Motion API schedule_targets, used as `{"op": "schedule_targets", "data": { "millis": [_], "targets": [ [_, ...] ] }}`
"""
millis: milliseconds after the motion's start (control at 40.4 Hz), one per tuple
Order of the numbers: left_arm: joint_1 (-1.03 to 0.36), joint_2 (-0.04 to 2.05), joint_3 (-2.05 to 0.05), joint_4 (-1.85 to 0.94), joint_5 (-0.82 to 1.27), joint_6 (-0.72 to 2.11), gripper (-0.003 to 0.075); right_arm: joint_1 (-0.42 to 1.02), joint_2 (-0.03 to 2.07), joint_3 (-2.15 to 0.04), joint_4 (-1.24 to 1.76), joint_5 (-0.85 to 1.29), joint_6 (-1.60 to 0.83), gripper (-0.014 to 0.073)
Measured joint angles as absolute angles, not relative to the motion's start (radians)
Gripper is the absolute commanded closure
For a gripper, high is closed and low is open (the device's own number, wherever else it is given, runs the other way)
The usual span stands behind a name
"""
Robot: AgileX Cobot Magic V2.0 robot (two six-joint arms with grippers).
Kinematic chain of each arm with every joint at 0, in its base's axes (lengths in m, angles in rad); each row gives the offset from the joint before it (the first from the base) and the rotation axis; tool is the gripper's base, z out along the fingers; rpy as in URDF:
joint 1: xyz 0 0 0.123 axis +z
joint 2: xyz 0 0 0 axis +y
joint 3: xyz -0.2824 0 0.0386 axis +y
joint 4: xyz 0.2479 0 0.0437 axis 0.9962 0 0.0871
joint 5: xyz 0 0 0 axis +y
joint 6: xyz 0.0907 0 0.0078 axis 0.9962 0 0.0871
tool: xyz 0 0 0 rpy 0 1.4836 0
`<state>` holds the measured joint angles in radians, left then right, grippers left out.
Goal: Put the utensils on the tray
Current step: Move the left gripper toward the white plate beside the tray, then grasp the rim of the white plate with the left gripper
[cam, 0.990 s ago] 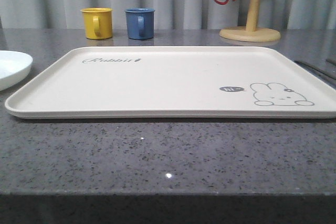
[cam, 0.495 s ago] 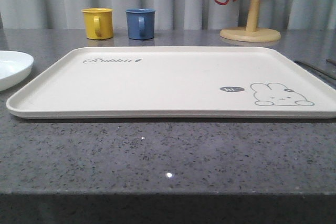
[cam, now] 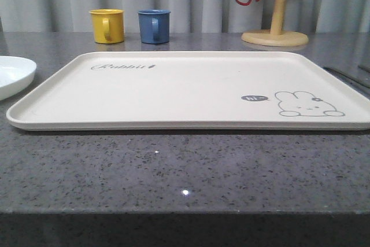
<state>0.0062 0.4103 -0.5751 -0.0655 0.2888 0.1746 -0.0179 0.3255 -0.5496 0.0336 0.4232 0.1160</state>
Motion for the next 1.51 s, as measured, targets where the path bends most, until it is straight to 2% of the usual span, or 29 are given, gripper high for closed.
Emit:
{"op": "schedule_targets", "data": {
  "millis": [148,297,520,643,767,1064,1386,1510],
  "targets": [
    [0.006,0.421,-0.576,-0.068,0.295,0.175,0.0121,-0.018,0.326,-0.55,0.034,0.423,0.116,-0.0039],
    [-0.03,0.538,-0.631,-0.068,0.361,0.175,0.0121,-0.018,0.326,-0.55,0.034,0.423,0.116,-0.0039],
    [-0.169,0.903,-0.92,-0.068,0.764,0.22,0.0121,-0.018,0.326,-0.55,0.034,0.424,0.116,-0.0039],
    [-0.182,1.151,-1.093,-0.068,1.022,0.256,0.0121,-0.018,0.326,-0.55,0.034,0.424,0.116,-0.0039],
    [-0.182,1.323,-1.2,-0.068,1.136,0.282,0.0125,-0.018,0.326,-0.55,0.034,0.425,0.116,-0.0039],
    [-0.182,1.531,-1.254,-0.066,1.172,0.305,0.0286,-0.018,0.326,-0.55,0.034,0.425,0.116,-0.0039],
    [-0.182,1.589,-1.255,-0.066,1.201,0.307,0.0302,-0.018,0.326,-0.55,0.034,0.425,0.116,-0.0039],
    [-0.182,1.589,-1.255,-0.066,1.205,0.307,0.0339,-0.018,0.326,-0.55,0.034,0.425,0.116,-0.0039]
  ]
}}
